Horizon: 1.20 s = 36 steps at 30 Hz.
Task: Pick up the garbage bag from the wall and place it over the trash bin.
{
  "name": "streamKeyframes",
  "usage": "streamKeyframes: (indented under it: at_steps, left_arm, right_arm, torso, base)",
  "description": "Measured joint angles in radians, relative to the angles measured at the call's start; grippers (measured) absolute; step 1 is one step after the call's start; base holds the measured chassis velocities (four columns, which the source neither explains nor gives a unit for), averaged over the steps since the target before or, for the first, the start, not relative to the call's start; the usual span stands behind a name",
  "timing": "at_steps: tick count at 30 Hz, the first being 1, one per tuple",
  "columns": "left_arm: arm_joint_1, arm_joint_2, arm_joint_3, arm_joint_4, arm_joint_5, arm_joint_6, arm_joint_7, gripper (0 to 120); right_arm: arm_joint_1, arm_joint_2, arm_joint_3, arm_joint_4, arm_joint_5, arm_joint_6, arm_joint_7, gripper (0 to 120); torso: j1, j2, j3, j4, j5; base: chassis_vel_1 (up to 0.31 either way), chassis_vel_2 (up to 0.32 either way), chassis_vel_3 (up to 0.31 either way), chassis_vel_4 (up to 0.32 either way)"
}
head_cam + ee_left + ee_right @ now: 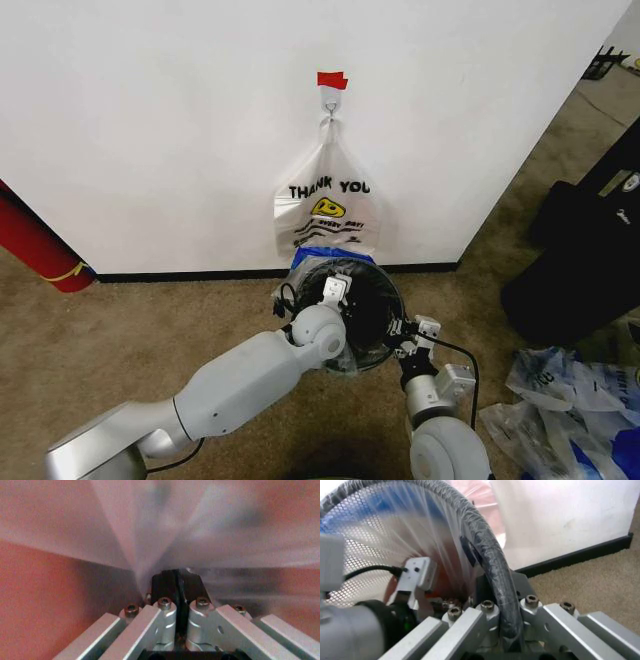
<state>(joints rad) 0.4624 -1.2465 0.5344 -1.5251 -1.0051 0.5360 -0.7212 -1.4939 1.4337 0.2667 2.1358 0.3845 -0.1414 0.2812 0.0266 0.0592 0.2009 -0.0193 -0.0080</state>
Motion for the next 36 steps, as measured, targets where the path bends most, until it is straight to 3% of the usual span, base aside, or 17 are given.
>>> streamKeyframes:
  at_steps: [5, 8, 14, 18, 29, 36]
  left_arm:
    - [-0.002, 0.001, 0.0, 0.009, 0.01, -0.01, 0.009, 0]
    - [0.008, 0.021, -0.001, -0.031, 0.01, -0.017, 0.017, 0]
    - [0.029, 0.109, 0.004, -0.214, -0.069, -0.027, 0.068, 0]
    - [0.025, 0.165, -0.002, -0.316, -0.148, 0.033, 0.044, 0]
    - [-0.008, 0.226, -0.008, -0.408, -0.286, 0.152, -0.019, 0]
    - [-0.015, 0.186, 0.023, -0.359, -0.286, 0.166, -0.016, 0]
  right_arm:
    - [0.001, 0.0, 0.003, 0.002, 0.02, -0.006, 0.009, 0]
    - [0.01, -0.003, 0.015, -0.016, 0.033, -0.006, 0.028, 0]
    - [0.019, -0.006, 0.02, -0.035, 0.046, -0.004, 0.043, 0]
    - [0.019, -0.003, 0.01, -0.042, 0.012, 0.007, 0.036, 0]
    - [0.022, -0.026, 0.03, -0.049, -0.053, 0.046, 0.01, 0]
    - [0.026, -0.037, 0.033, -0.047, -0.066, 0.056, -0.003, 0]
  torso:
    - [0.0, 0.0, 0.0, -0.0001, 0.0]
    - [0.0, 0.0, 0.0, 0.0, -0.0001]
    - [0.0, 0.0, 0.0, 0.0, -0.0001]
    - [0.0, 0.0, 0.0, 0.0, -0.0002]
    - [0.0, 0.0, 0.0, -0.0001, 0.0001]
    - [0.0, 0.0, 0.0, -0.0001, 0.0]
  base:
    - [0.0, 0.0, 0.0, 0.0]
    - [0.0, 0.0, 0.0, 0.0]
    - [0.0, 0.0, 0.0, 0.0]
    - [0.0, 0.0, 0.0, 0.0]
    - [0.0, 0.0, 0.0, 0.0]
    - [0.0, 0.0, 0.0, 0.0]
